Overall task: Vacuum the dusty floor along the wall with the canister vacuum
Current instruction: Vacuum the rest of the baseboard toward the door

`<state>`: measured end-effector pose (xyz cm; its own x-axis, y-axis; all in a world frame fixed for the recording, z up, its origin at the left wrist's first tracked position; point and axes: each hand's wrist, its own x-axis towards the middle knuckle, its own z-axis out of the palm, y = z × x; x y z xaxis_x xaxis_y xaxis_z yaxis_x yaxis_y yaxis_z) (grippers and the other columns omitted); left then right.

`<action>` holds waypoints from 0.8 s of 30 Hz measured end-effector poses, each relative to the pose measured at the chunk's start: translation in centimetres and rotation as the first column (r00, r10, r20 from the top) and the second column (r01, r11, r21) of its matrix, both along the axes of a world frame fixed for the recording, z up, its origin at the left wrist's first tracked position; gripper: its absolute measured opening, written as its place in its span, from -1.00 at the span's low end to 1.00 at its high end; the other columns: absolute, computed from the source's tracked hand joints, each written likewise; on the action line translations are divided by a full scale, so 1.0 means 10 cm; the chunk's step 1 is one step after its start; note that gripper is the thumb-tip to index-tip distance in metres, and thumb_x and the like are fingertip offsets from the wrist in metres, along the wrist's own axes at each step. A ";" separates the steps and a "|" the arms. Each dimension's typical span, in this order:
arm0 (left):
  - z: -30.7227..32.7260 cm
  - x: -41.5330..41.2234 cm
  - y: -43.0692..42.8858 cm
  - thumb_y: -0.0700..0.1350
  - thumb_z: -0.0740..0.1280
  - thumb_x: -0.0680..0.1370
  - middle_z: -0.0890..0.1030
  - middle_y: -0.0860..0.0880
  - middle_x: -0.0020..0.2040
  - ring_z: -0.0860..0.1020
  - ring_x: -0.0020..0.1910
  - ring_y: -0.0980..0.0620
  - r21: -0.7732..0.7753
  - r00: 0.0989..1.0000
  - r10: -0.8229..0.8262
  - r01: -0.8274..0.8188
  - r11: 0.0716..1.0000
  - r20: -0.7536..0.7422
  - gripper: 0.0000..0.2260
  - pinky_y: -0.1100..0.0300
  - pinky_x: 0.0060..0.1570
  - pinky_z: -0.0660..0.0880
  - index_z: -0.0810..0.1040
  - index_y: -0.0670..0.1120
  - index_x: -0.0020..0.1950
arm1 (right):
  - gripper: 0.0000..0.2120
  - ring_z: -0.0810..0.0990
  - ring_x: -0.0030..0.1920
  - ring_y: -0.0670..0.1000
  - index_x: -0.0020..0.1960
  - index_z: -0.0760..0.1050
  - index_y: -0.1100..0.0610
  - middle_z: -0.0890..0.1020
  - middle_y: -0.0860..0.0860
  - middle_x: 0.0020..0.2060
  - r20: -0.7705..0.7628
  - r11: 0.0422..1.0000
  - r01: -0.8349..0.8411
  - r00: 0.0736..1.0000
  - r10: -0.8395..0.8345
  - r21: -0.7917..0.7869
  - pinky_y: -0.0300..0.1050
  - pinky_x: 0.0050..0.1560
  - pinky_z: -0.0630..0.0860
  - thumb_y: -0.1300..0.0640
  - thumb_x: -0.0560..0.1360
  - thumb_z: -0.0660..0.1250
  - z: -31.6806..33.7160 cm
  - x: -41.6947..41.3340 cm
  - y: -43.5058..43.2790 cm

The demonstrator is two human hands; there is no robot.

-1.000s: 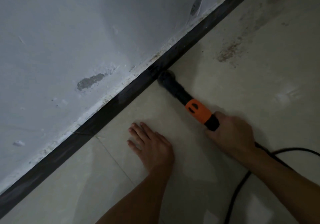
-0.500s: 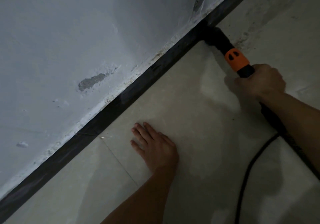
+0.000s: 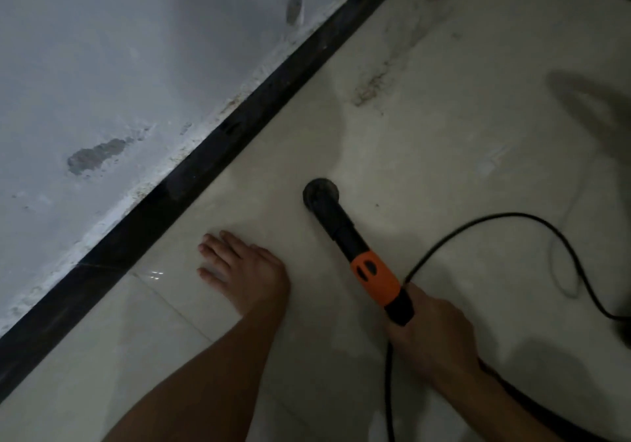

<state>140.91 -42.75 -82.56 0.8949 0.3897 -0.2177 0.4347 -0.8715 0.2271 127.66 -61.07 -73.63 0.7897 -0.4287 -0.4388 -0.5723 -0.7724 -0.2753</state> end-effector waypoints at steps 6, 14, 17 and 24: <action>-0.01 0.00 -0.02 -0.07 -0.02 0.61 0.02 -0.23 0.57 -0.05 0.55 -0.19 0.011 1.000 0.006 -0.006 1.000 0.000 -0.48 -0.20 0.47 -0.13 0.06 -0.23 0.55 | -0.81 0.58 -0.26 0.13 -0.13 0.47 -0.05 0.51 -0.09 -0.39 0.040 0.966 0.257 0.966 -0.256 -0.026 -0.14 -0.34 0.37 -0.11 0.36 0.37 0.03 -0.63 -0.27; -0.01 0.00 0.00 -0.09 0.01 0.61 0.03 -0.25 0.56 -0.04 0.54 -0.23 0.078 0.995 -0.099 0.099 0.992 -0.007 -0.50 -0.20 0.47 -0.11 0.10 -0.20 0.54 | -0.72 0.63 -0.22 0.11 -0.14 0.44 -0.07 0.52 -0.08 -0.39 0.185 0.992 0.062 0.982 -0.041 -0.108 -0.17 -0.36 0.31 -0.25 0.37 0.35 -0.14 -0.29 -0.37; 0.05 0.20 -0.19 -0.13 0.08 0.58 0.20 -0.27 0.50 0.13 0.49 -0.23 0.023 0.897 -0.438 0.437 0.899 0.065 -0.55 -0.12 0.48 0.03 0.25 -0.22 0.47 | -0.66 0.63 -0.18 0.17 -0.12 0.51 0.00 0.63 0.04 -0.27 0.219 0.954 0.286 0.940 -0.262 -0.088 -0.09 -0.21 0.49 -0.26 0.34 0.37 -0.14 -0.10 -0.86; 0.08 0.95 -1.08 -0.06 0.01 0.63 0.05 -0.23 0.55 -0.02 0.54 -0.20 0.020 0.949 -0.315 0.314 0.949 0.016 -0.52 -0.16 0.49 -0.10 0.12 -0.22 0.52 | -0.80 0.63 -0.20 0.20 -0.08 0.54 0.12 0.63 0.16 -0.20 0.282 0.853 0.511 0.807 -0.520 0.109 0.03 -0.14 0.59 0.03 0.37 0.40 -0.13 0.46 -1.96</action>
<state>150.39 -53.55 -81.79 0.9765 0.0913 -0.1953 0.1337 -0.9672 0.2162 132.22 -80.72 -74.94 0.5479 -0.8006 -0.2426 -0.7749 -0.3765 -0.5077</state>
